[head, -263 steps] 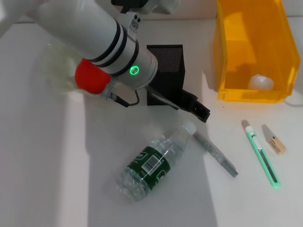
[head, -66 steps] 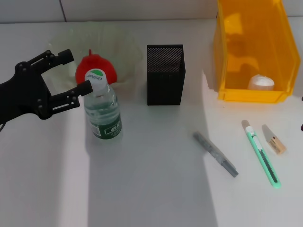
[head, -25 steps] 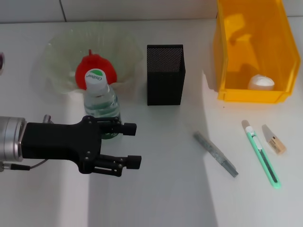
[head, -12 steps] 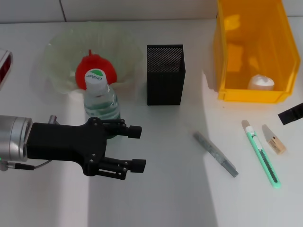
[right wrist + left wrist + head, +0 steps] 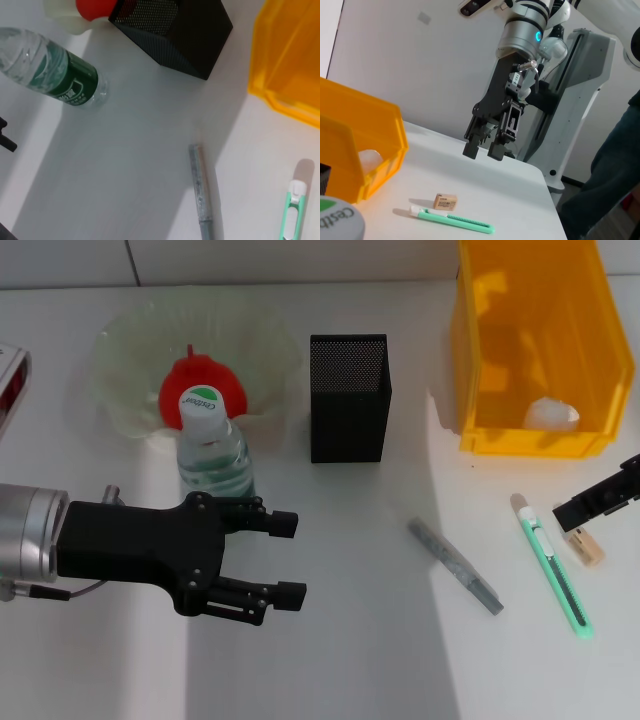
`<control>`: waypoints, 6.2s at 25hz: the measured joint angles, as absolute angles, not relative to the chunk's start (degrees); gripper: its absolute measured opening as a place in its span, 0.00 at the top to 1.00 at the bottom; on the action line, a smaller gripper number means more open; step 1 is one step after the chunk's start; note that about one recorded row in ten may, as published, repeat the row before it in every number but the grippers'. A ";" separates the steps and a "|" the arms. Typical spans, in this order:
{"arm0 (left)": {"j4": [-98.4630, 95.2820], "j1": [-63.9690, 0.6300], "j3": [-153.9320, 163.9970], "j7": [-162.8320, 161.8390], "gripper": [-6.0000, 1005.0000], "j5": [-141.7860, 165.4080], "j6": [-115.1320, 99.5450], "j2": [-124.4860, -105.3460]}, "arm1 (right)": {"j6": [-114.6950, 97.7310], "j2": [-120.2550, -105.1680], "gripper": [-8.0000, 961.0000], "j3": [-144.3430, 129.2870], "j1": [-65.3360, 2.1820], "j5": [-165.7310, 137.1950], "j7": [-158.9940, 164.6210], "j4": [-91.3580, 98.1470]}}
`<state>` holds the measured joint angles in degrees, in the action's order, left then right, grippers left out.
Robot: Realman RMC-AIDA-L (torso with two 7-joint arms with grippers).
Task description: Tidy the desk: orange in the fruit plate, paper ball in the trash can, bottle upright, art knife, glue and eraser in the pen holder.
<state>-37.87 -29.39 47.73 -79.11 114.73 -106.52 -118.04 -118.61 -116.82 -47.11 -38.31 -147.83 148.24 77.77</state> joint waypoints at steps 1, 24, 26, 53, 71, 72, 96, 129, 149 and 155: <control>-37.87 -29.39 47.73 -79.11 0.17 114.73 -106.52 -118.04 | -118.23 -116.84 0.20 -47.13 -38.61 -148.72 148.25 76.71; -37.45 -29.18 47.72 -77.28 0.17 114.90 -106.25 -118.21 | -109.89 -116.97 0.20 -50.10 -41.19 -157.38 149.32 62.88; -37.44 -29.09 47.72 -77.09 0.17 114.89 -106.24 -118.29 | -109.44 -117.26 0.20 -50.44 -41.39 -157.97 149.38 62.52; -37.26 -28.39 47.72 -76.46 0.17 114.87 -105.12 -118.30 | -103.29 -117.92 0.20 -54.21 -42.84 -160.73 149.75 58.13; -37.18 -28.03 47.72 -75.48 0.17 114.87 -104.94 -118.30 | -103.93 -118.88 0.20 -54.33 -44.63 -160.01 149.72 57.50; -37.15 -27.97 47.72 -75.34 0.17 114.87 -104.94 -118.30 | -103.76 -118.90 0.20 -54.35 -44.81 -160.00 149.72 57.07; -37.00 -28.00 47.81 -75.12 0.17 114.87 -103.96 -118.30 | -101.29 -118.87 0.20 -54.71 -48.15 -164.19 150.46 53.02; -37.00 -27.42 47.81 -73.69 0.17 115.58 -102.22 -118.39 | -98.79 -119.01 0.20 -58.07 -51.22 -164.28 152.55 49.20; -37.00 -27.54 47.81 -73.11 0.17 115.57 -102.01 -118.39 | -95.84 -119.00 0.22 -60.58 -53.63 -167.08 154.05 49.04; -37.00 -27.60 47.81 -73.05 0.17 115.57 -102.02 -118.39 | -95.07 -119.00 0.24 -61.12 -54.62 -167.09 154.07 47.68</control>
